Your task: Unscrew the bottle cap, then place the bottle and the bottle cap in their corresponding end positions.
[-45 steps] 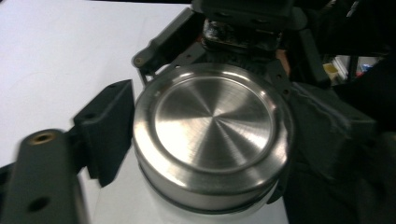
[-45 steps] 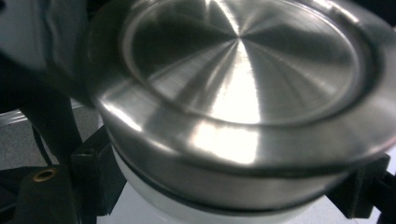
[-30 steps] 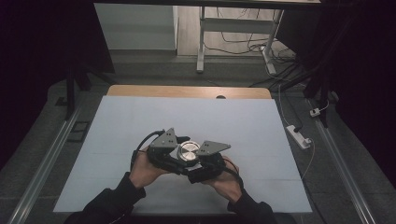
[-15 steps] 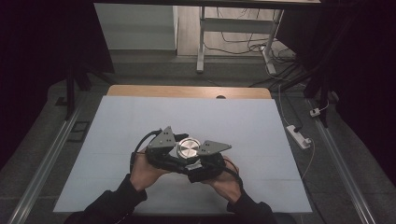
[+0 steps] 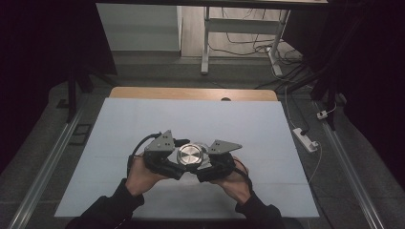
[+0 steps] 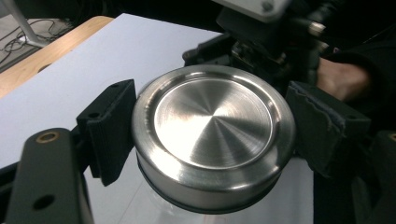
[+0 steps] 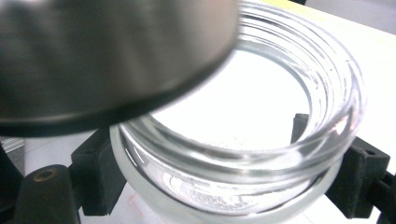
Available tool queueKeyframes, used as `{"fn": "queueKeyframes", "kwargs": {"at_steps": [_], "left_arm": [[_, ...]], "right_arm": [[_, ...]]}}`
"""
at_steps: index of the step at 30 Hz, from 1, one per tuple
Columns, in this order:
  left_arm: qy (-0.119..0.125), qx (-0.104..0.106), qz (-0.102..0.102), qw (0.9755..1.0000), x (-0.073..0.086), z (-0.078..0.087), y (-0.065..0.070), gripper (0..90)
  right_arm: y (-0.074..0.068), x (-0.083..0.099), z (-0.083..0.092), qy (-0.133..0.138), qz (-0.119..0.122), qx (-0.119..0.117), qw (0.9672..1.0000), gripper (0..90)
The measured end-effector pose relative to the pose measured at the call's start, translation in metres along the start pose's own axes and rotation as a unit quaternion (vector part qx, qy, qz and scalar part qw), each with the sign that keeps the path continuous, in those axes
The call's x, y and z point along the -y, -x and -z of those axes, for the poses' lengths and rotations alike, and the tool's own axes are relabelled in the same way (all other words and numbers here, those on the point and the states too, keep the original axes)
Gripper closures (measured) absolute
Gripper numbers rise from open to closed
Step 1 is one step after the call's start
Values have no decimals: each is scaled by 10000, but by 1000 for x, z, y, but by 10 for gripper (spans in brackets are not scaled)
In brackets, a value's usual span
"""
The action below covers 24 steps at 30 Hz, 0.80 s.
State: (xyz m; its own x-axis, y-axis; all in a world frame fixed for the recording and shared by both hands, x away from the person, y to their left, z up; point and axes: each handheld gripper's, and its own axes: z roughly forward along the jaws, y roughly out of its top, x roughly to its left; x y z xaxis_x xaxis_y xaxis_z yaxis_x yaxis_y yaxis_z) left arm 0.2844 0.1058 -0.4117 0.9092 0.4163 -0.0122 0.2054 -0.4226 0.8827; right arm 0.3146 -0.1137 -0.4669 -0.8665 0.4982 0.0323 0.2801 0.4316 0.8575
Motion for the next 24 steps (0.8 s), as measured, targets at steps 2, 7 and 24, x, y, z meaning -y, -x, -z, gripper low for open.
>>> {"fn": "queueKeyframes", "kwargs": {"at_steps": [2, 7, 24], "left_arm": [[6, 57, 13, 10000, 1, 1, 0, 209], [37, 189, 81, 9998, 5, 5, -1, 208], [62, 353, 50, 9993, 13, 11, 6, 209]], "right_arm": [[1, 0, 0, -5, -5, 12, 10000, 149], [10, 0, 0, -33, -27, 82, 10000, 149], [28, -4, -6, -21, -62, 272, 9996, 149]]}}
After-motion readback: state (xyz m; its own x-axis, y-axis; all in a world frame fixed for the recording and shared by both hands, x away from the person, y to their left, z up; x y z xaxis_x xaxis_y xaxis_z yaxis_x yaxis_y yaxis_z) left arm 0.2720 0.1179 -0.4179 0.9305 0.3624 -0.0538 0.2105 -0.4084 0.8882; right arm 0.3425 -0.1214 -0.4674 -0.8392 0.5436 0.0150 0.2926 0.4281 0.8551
